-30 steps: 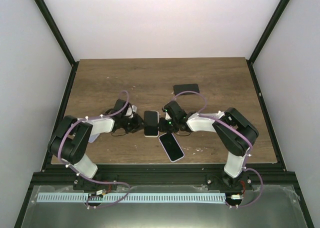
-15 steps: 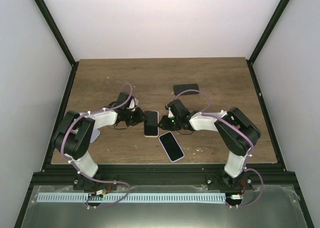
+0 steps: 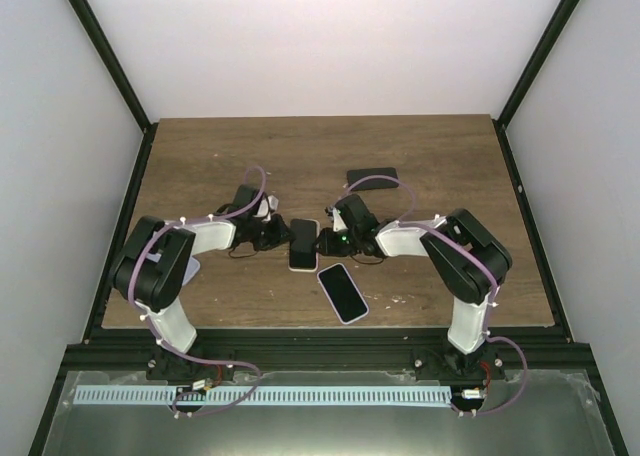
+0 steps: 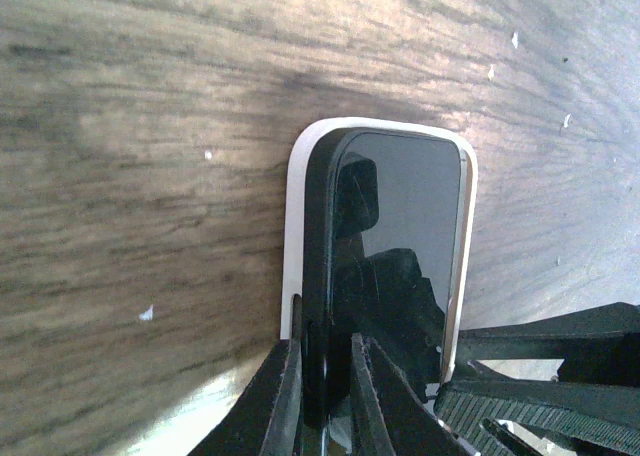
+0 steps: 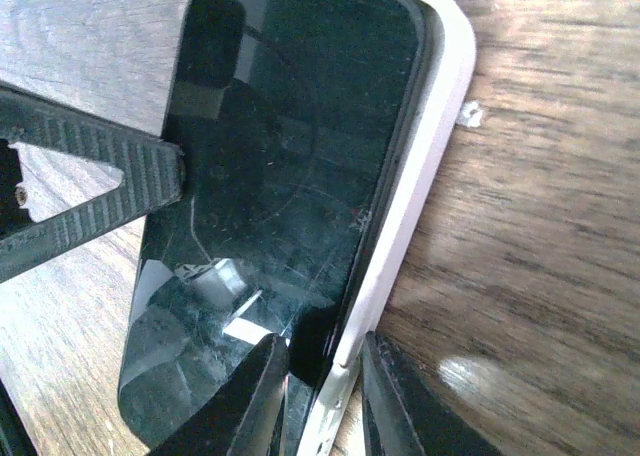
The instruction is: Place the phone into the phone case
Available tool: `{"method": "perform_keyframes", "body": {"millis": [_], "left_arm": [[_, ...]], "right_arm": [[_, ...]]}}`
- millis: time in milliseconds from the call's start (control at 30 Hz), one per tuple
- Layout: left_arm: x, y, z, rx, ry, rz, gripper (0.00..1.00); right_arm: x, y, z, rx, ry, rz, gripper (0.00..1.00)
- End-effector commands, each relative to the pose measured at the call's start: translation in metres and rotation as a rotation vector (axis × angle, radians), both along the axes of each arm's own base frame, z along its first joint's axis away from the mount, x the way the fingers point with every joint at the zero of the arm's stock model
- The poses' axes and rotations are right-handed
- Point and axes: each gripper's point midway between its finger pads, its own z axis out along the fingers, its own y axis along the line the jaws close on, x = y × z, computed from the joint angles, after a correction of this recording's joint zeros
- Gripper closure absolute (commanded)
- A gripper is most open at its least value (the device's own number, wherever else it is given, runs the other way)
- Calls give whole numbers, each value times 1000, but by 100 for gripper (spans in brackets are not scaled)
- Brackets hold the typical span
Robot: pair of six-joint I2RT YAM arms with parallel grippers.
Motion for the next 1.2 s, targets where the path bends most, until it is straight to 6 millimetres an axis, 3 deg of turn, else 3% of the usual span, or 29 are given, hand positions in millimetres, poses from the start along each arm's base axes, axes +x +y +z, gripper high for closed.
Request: {"method": "perform_keyframes", "body": {"millis": [0,200,467,533,767,900,1167], "left_arm": [[-9,-15,-13,-44,23,-52,94],[-15,-8,-23,-4,48,-46,86],[-42,3,-13,-27,66,-5,80],[-45,8,-13,-11,67,8,73],[-43,14,-10,23,57,16,64],[-39,17,-10,38,45,20,66],[-28,14,-9,-11,13,1,91]], "right_arm": [[10,27,15,101,-98,98,79],[10,27,16,111,-126,100,78],[12,35,28,158,-113,109,75],[10,32,23,138,-68,86,73],[-2,12,12,84,-6,13,64],[-3,6,2,47,17,-14,63],[-4,22,2,148,39,9,63]]}}
